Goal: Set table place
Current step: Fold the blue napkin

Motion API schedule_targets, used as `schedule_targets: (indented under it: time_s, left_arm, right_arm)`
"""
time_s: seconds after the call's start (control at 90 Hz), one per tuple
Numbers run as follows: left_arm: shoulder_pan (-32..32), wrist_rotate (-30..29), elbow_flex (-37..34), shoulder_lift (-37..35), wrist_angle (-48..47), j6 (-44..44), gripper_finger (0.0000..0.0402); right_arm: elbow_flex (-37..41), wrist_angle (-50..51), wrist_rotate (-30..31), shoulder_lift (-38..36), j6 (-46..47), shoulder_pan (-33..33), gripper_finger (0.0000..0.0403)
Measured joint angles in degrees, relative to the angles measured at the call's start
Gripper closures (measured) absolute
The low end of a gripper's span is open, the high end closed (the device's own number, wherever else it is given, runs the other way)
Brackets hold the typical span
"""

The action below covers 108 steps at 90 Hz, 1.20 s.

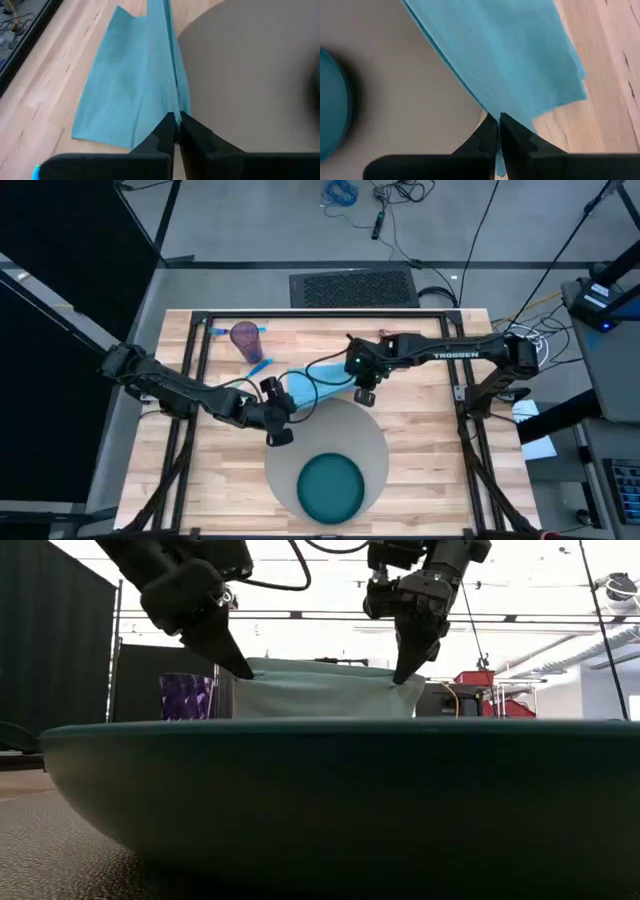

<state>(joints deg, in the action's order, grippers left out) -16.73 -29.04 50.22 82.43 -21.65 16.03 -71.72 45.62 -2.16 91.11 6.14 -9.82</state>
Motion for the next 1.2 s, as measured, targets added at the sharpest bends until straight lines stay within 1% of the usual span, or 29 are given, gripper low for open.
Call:
schedule_targets:
  time_s: [0.078,0.222,0.278,0.356,0.444,0.544,0.744,0.867,1.033,1.2]
  left_arm:
    - [2.73,-0.92,-0.04,0.0,-0.39,-2.94,0.0401]
    - [8.8,-0.64,-0.41,0.15,-0.65,-3.69,0.0401]
    - [10.39,-0.01,-1.29,0.24,0.41,-5.13,0.0401]
    - [12.74,1.47,-2.3,0.35,1.55,-6.36,0.0401]
    - [15.75,4.27,-4.33,0.28,5.41,-7.76,0.0401]
    - [18.53,7.84,-5.48,0.37,7.5,-9.46,0.0401]
    - [23.03,8.69,-5.55,0.33,9.92,-15.3,0.0401]
    - [26.51,11.61,-5.53,0.33,11.66,-17.6,0.0401]
    - [30.66,16.99,-5.55,1.13,13.25,-19.29,0.0401]
    - [33.24,18.68,-5.51,4.21,13.8,-19.76,0.0401]
  right_arm:
    - [0.0,-3.0,1.41,0.0,-1.63,-2.25,0.0403]
    - [0.0,-4.93,0.52,0.79,-4.05,-8.4,0.0403]
    - [0.0,-5.61,-0.7,1.38,-5.53,-10.15,0.0403]
    - [0.0,-7.11,-4.05,2.38,-7.12,-12.84,0.0403]
    - [0.0,-8.03,-5.67,3.75,-8.44,-14.99,0.0403]
    - [0.0,-8.61,-6.54,5.04,-9.68,-16.32,0.0403]
    - [0.0,-10.34,-6.39,6.55,-10.48,-18.46,0.0403]
    - [0.0,-10.32,-6.35,7.5,-10.42,-19.7,0.0403]
    - [0.02,-9.73,-6.2,8.86,-9.4,-19.95,0.0403]
    - [0.0,-9.25,-6.35,9.4,-7.21,-19.04,0.0403]
